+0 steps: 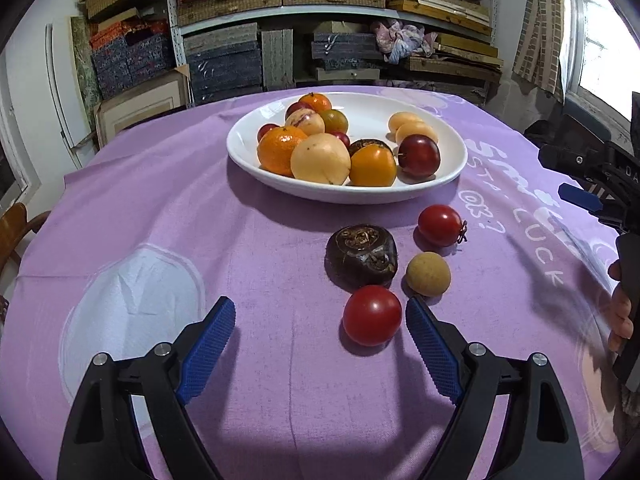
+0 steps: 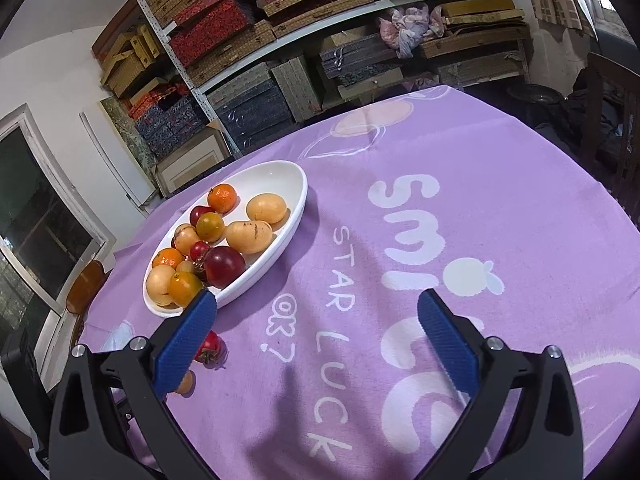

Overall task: Organize fruits
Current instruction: 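Carry the pepino and pale yellow fruit to the white dish and release both, then approach the red tomato on the cloth with the left tool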

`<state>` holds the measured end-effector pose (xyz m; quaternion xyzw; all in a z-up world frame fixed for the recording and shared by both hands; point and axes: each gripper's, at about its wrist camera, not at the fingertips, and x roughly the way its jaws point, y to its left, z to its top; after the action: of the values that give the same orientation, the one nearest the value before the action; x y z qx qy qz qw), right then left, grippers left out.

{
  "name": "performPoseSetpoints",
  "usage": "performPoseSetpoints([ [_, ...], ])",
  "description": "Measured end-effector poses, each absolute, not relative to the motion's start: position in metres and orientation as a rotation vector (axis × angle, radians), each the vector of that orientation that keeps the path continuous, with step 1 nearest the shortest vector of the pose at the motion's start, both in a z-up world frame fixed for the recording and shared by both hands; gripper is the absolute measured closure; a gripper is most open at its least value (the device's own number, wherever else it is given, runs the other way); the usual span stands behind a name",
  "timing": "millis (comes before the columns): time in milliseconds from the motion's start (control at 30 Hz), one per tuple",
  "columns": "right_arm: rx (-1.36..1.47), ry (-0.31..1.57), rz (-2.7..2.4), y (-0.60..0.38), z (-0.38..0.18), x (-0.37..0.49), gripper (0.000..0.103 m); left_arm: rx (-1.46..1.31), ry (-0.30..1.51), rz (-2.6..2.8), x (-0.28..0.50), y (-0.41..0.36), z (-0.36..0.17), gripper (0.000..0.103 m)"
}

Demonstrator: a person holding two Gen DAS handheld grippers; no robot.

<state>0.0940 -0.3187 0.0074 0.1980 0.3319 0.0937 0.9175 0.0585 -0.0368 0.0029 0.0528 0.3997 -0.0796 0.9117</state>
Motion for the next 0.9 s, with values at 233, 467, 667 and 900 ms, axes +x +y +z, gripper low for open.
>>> performPoseSetpoints([
  [233,0.403,0.699,0.201,-0.316,0.006,0.096,0.004,0.085,0.867,-0.097,0.065,-0.022,-0.002,0.015],
  [467,0.405,0.699,0.202,-0.316,0.005,0.095,0.004,0.034,0.837,0.011,0.067,0.02,0.005,0.016],
  [667,0.407,0.7,0.202,-0.316,0.005,0.095,0.004,0.065,0.851,-0.046,0.056,0.022,0.005,0.017],
  [900,0.403,0.705,0.203,-0.315,0.004,0.095,0.004,-0.009,0.9,-0.121,0.045,0.036,0.0,0.026],
])
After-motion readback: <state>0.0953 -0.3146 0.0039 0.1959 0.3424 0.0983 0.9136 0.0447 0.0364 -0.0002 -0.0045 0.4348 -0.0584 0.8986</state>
